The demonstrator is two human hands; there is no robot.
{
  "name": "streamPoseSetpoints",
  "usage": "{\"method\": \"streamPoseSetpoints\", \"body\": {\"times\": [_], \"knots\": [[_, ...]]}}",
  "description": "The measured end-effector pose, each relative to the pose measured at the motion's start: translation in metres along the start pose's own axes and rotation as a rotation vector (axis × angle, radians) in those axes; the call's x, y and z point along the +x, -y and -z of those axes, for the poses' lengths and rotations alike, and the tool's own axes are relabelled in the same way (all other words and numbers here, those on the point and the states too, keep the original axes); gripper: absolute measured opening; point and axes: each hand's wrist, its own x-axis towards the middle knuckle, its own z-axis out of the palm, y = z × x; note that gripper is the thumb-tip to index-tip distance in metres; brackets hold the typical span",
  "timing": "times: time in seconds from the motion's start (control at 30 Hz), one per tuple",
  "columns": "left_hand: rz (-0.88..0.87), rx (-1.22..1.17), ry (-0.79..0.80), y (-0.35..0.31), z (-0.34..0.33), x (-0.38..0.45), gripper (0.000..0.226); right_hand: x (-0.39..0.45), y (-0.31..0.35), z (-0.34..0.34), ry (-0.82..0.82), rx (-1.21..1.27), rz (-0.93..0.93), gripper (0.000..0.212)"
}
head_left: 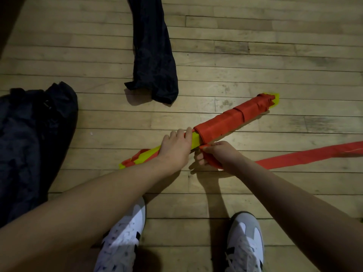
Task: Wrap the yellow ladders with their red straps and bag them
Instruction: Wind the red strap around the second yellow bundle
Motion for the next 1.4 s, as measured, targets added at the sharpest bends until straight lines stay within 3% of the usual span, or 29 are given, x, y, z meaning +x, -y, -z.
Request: {"method": "streamPoseSetpoints", "body": {"times": [0.17, 0.33, 0.47, 0.6, 0.73, 0.87, 1.07, 1.23, 1.4], "knots": [[0.010, 0.119, -0.060, 0.016, 0.010, 0.025, 0.062, 0.000, 0.007, 0.002, 0.064, 0.012, -0.024, 0.014], [-0.134, 0.243, -0.104, 0.031, 0.010, 0.032, 0.047, 0.002, 0.009, -0.001, 0.142, 0.109, -0.034, 0.015], [-0.183, 0.165, -0.139, 0.034, 0.001, 0.016, 0.061, 0.004, 0.009, 0.000, 0.140, 0.153, -0.040, 0.016], [-0.177, 0.104, -0.052, 0.030, -0.003, 0.002, 0.059, 0.004, 0.005, -0.004, 0.099, 0.187, -0.029, 0.018], [-0.080, 0.004, -0.020, 0.021, -0.005, -0.001, 0.058, 0.001, 0.000, -0.009, 0.054, 0.210, -0.012, 0.018], [-0.028, -0.023, 0.015, 0.021, 0.002, 0.001, 0.063, -0.005, 0.006, -0.002, 0.122, 0.144, -0.031, 0.018], [0.004, 0.226, -0.023, 0.023, 0.004, 0.017, 0.066, -0.012, 0.010, -0.001, 0.146, 0.123, -0.118, 0.024], [0.069, 0.247, -0.038, 0.037, 0.015, 0.037, 0.069, -0.009, 0.025, -0.002, 0.192, 0.178, -0.128, 0.028], [-0.014, 0.223, -0.030, 0.034, 0.007, 0.032, 0.087, -0.003, 0.028, -0.006, 0.153, 0.143, -0.060, 0.021]]}}
